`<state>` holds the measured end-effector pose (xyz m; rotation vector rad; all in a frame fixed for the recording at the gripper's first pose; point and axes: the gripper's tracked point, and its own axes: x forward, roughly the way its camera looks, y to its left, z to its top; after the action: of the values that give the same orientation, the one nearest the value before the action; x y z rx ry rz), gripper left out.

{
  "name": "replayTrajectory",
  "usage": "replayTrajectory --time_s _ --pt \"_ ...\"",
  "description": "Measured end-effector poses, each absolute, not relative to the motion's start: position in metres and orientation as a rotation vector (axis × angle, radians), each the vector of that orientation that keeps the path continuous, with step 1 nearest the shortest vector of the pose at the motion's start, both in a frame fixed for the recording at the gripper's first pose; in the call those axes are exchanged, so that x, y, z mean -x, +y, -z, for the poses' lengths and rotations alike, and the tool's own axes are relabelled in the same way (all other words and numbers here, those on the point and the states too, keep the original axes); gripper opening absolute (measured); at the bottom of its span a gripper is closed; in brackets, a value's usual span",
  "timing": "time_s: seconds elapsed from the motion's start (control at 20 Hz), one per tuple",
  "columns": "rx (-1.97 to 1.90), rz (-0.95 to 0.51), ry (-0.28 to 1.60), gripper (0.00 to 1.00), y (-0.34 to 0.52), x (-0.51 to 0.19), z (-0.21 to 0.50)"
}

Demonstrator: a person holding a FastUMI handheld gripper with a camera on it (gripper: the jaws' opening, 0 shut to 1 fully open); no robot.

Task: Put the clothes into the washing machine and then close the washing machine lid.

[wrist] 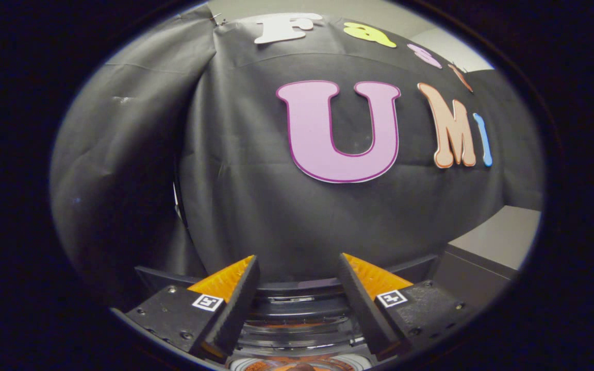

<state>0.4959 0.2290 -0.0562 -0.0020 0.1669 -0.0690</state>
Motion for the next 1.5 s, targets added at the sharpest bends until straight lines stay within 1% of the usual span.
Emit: replayTrajectory --time_s 0.2,0.45,0.5,0.55,0.6,0.65,0.7,0.8,1.0,1.2,1.25,1.3,1.5 --pt "0.004 0.088 0.201 0.94 0.228 -0.485 0.056" --pt "-0.016 0.119 0.2 0.94 0.225 -0.475 0.054" --pt "-0.014 0.12 0.214 0.94 0.225 -0.476 0.054" --pt "-0.071 0.125 0.273 0.94 0.224 -0.471 0.064" --pt "-0.154 0.129 0.26 0.94 0.228 -0.471 0.055" --pt "-0.248 0.13 0.261 0.94 0.231 -0.476 0.068" --pt "-0.256 0.123 0.245 0.94 0.231 -0.473 0.07" --pt "-0.112 0.151 0.198 0.93 0.221 -0.476 0.054" --pt "-0.022 0.105 0.111 0.93 0.222 -0.485 0.043" --pt "-0.03 0.104 0.255 0.93 0.214 -0.497 0.065" --pt "0.001 0.116 0.231 0.94 0.211 -0.499 0.06" --pt "0.036 0.109 0.277 0.94 0.207 -0.494 0.067" --pt "0.024 0.132 0.29 0.93 0.207 -0.496 0.065"
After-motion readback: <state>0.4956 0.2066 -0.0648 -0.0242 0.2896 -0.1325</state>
